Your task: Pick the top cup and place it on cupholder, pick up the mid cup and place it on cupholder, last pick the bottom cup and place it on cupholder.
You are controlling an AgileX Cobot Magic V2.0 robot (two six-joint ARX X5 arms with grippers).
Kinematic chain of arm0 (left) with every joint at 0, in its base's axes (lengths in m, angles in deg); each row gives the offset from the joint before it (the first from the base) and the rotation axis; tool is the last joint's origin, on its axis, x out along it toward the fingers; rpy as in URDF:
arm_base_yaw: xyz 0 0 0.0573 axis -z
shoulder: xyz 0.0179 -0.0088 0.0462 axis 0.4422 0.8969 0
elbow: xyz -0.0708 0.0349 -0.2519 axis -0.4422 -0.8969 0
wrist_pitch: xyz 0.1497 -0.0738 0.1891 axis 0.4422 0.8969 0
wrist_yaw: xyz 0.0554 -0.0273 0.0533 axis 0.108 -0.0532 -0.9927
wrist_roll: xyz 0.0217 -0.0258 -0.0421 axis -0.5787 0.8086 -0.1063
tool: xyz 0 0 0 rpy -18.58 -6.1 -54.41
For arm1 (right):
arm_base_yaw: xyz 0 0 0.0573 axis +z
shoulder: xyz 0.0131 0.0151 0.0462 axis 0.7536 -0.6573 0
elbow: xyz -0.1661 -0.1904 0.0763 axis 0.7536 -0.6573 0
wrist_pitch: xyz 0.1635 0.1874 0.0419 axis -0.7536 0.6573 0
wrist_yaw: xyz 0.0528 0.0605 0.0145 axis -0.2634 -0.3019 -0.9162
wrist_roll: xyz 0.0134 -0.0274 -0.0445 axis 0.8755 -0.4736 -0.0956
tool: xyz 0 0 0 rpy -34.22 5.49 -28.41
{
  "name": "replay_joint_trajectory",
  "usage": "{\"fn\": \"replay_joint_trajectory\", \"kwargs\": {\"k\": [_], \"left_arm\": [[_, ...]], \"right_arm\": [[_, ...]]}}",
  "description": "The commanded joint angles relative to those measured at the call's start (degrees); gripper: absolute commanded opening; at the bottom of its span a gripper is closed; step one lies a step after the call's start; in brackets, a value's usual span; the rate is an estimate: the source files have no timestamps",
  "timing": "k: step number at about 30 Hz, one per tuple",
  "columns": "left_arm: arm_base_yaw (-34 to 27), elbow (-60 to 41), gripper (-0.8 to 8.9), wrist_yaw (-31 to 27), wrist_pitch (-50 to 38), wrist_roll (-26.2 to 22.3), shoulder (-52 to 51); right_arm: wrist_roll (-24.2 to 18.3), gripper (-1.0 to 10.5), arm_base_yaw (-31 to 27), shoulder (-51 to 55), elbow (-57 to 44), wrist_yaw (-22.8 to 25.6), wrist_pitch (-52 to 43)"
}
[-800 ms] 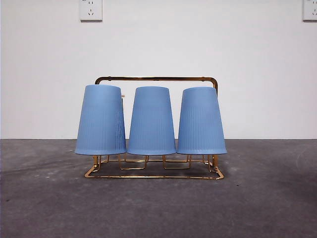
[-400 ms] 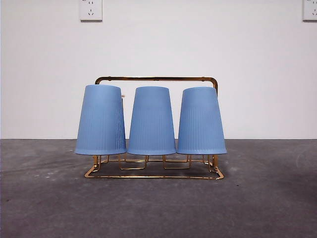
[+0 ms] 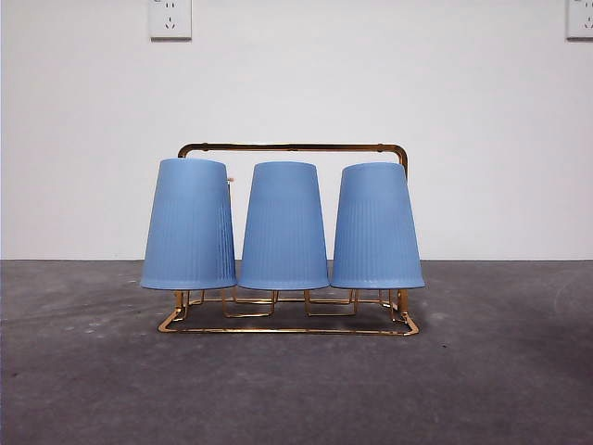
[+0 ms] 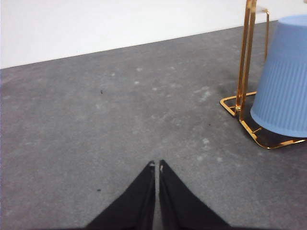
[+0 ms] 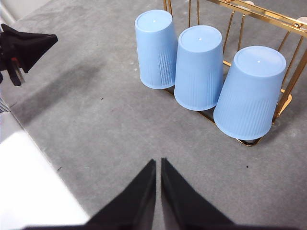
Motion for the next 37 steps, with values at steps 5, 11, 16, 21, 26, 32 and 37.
{"fn": "replay_joint_trajectory", "kwargs": {"k": [5, 11, 16, 21, 26, 32, 37], "left_arm": [[0.0, -1.3, 0.06, -0.1, -0.3, -0.3, -0.2], [0.0, -1.3, 0.06, -0.1, -0.3, -0.3, -0.2], [0.0, -1.3, 0.06, -0.1, -0.3, -0.3, -0.2], [0.0, -1.3, 0.06, -0.1, -0.3, -0.3, -0.2], [0.0, -1.3, 0.06, -0.1, -0.3, -0.3, -0.2], [0.0, -1.3, 0.06, -0.1, -0.3, -0.3, -0.2], [0.0, -1.3, 0.06, -0.1, -0.4, -0.3, -0.2]], "right_arm": [[0.6, 0.1, 0.6, -0.3, 0.5, 0.2, -0.6], [0.6, 0.1, 0.6, -0.3, 0.5, 0.2, -0.6], [0.6, 0.1, 0.6, -0.3, 0.5, 0.2, -0.6], [0.6, 0.1, 0.6, -0.3, 0.5, 0.2, -0.6], [0.6, 0.1, 0.6, -0.3, 0.5, 0.2, -0.6], [0.6, 0.1, 0.6, -0.3, 0.5, 0.2, -0.6], [-0.1, 0.1, -0.2, -0.2, 0.5, 0.4, -0.7]]}}
